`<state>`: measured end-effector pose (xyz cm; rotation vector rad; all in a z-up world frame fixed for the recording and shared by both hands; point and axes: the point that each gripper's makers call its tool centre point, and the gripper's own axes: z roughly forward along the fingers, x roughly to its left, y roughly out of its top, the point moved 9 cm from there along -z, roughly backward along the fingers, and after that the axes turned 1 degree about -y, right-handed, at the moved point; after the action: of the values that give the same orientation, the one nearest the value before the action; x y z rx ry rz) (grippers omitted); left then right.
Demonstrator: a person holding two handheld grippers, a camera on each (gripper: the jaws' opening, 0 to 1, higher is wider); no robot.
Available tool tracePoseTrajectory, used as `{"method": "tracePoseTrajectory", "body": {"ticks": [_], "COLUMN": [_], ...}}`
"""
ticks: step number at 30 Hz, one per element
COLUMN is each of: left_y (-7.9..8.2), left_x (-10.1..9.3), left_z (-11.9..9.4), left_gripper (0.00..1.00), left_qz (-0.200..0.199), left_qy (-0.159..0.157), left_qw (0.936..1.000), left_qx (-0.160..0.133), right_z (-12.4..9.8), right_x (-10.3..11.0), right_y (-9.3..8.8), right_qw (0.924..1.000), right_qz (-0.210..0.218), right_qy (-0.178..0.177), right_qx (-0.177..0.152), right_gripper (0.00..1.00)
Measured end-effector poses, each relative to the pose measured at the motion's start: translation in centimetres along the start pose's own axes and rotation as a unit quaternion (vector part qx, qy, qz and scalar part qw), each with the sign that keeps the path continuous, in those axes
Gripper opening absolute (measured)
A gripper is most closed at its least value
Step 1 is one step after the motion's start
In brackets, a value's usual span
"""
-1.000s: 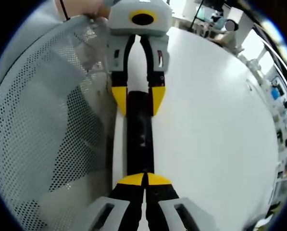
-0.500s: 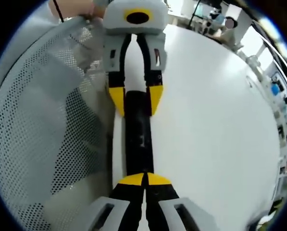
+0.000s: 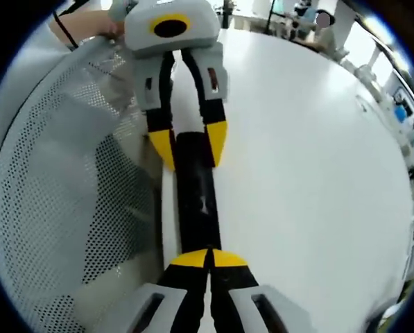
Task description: Press the specified remote control buttons in sequence, fully releasing each button before pressing the next.
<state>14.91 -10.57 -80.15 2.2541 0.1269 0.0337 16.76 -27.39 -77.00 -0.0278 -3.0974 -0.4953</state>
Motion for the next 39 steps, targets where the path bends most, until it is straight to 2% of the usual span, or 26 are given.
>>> {"method": "tracePoseTrajectory", "body": {"ticks": [5,9,13,15,16,18,19,20,23,26,29,31,35,39], "left_y": [0.0,0.0,0.0,0.0,0.0,0.0,0.0,0.0,0.0,0.0,0.0,0.0,0.0,0.0], "left_x": [0.0,0.0,0.0,0.0,0.0,0.0,0.0,0.0,0.0,0.0,0.0,0.0,0.0,0.0], "left_z": [0.0,0.0,0.0,0.0,0.0,0.0,0.0,0.0,0.0,0.0,0.0,0.0,0.0,0.0], "left_gripper": [0.25,0.25,0.25,0.25,0.25,0.25,0.25,0.25,0.25,0.25,0.25,0.25,0.25,0.25], "left_qz": [0.001,-0.001,-0.003,-0.003,-0.003,-0.003,-0.003,-0.004,-0.004,-0.004,-0.004,-0.004,-0.004,-0.004], "left_qy": [0.0,0.0,0.0,0.0,0.0,0.0,0.0,0.0,0.001,0.001,0.001,0.0,0.0,0.0], "left_qw": [1.0,1.0,1.0,1.0,1.0,1.0,1.0,1.0,1.0,1.0,1.0,1.0,1.0,1.0], "left_qx": [0.004,0.003,0.002,0.001,0.001,0.0,0.0,0.001,0.002,0.002,0.001,0.001,0.001,0.001], "right_z": [0.0,0.0,0.0,0.0,0.0,0.0,0.0,0.0,0.0,0.1,0.0,-0.1,-0.4,-0.2], "right_x": [0.6,0.8,1.1,1.1,1.1,0.9,0.8,0.8,0.8,0.9,1.1,1.3,1.6,1.5], "right_y": [0.0,-0.2,-0.8,-1.3,-1.6,-2.1,-2.3,-2.6,-2.8,-2.6,-2.3,-1.8,-1.0,-0.6], "right_qw": [0.9988,0.9986,0.9965,0.993,0.9875,0.9786,0.9755,0.969,0.9606,0.9637,0.9756,0.9797,0.9847,0.9912], "right_qz": [-0.042,-0.03,0.018,0.057,0.103,0.151,0.163,0.189,0.221,0.21,0.162,0.138,0.097,0.057], "right_qy": [-0.023,-0.041,-0.061,-0.064,-0.062,-0.053,-0.052,-0.044,-0.041,-0.044,-0.053,-0.05,-0.045,-0.05], "right_qx": [-0.003,-0.016,-0.054,-0.081,-0.102,-0.129,-0.138,-0.153,-0.164,-0.158,-0.139,-0.136,-0.137,-0.109], "right_gripper": [0.0,0.0,0.0,0.0,0.0,0.0,0.0,0.0,0.0,0.0,0.0,0.0,0.0,0.0]}}
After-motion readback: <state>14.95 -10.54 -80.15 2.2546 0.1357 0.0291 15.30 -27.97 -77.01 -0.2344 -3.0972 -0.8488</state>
